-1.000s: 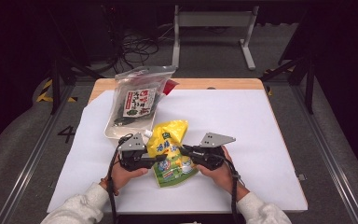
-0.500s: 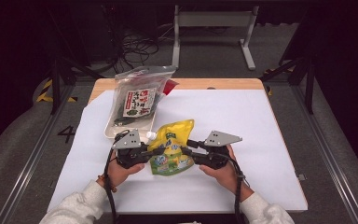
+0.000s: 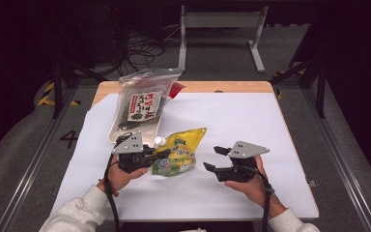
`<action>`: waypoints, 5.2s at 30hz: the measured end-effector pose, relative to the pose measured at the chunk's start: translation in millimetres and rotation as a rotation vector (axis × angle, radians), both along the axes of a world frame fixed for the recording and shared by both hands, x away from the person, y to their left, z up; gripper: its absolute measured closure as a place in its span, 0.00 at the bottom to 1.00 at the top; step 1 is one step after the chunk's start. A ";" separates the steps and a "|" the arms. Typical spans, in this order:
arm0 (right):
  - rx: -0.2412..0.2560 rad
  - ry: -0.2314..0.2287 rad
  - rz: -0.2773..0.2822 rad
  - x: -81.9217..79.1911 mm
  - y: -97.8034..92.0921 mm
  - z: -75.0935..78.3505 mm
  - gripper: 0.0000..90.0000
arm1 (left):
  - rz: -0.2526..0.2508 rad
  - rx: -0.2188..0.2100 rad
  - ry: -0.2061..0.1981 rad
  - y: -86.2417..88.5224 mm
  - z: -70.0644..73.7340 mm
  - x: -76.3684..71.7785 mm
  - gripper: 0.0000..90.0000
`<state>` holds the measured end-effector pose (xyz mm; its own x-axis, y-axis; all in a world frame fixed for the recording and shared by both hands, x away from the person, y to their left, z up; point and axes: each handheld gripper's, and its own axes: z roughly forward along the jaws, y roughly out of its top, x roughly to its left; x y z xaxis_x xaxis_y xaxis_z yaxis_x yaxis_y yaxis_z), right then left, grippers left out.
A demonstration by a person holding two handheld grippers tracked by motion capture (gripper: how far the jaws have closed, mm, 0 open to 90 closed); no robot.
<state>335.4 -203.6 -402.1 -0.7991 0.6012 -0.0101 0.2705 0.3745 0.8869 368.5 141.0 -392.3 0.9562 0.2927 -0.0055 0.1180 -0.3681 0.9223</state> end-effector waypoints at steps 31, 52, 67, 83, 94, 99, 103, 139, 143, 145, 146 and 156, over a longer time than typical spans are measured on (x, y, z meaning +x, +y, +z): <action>-0.079 0.097 -0.076 -10.2 -27.1 -30.7 0.28 | 0.079 -0.097 -0.155 49.9 43.5 0.6 0.97; -0.082 0.154 -0.066 -6.3 -21.9 -41.6 0.28 | 0.162 -0.140 -0.176 104.7 55.4 29.3 0.97; -0.081 0.199 -0.062 -3.5 -19.9 -47.4 0.27 | 0.068 -0.103 -0.151 123.6 55.9 52.5 0.97; -0.080 0.190 -0.040 -6.7 -15.3 -44.7 0.27 | 0.065 -0.007 -0.045 107.8 16.9 74.8 0.95; -0.086 0.167 -0.033 -7.7 -14.0 -40.1 0.27 | 0.177 0.051 -0.096 112.2 6.2 61.2 0.88; -0.087 0.159 -0.030 -7.4 -14.3 -38.8 0.27 | 0.222 0.059 -0.090 114.1 -0.6 55.8 0.87; -0.092 0.150 -0.030 -7.5 -14.8 -37.5 0.27 | 0.240 0.058 -0.071 118.2 -7.4 55.2 0.87; -0.112 0.092 -0.038 -7.3 -18.1 -27.9 0.27 | 0.438 0.003 -0.039 130.3 -22.9 26.7 0.57; -0.113 0.091 -0.042 -6.1 -19.1 -27.9 0.27 | 0.489 -0.013 -0.030 131.8 -23.2 22.7 0.47; -0.115 0.088 -0.045 -5.5 -20.2 -27.7 0.27 | 0.508 -0.009 -0.029 130.7 -24.8 20.3 0.42; -0.116 0.085 -0.048 -5.1 -21.1 -27.4 0.27 | 0.524 0.003 -0.031 129.1 -25.5 18.9 0.39; -0.110 0.062 -0.075 -3.6 -28.6 -23.3 0.27 | 0.577 0.029 -0.037 117.4 -27.8 1.6 0.21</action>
<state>331.8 -232.2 -425.4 -0.7529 0.6574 -0.0315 0.3541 0.4451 0.8225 370.1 258.4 -420.1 0.6410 0.7665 0.0402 0.2754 -0.2786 0.9201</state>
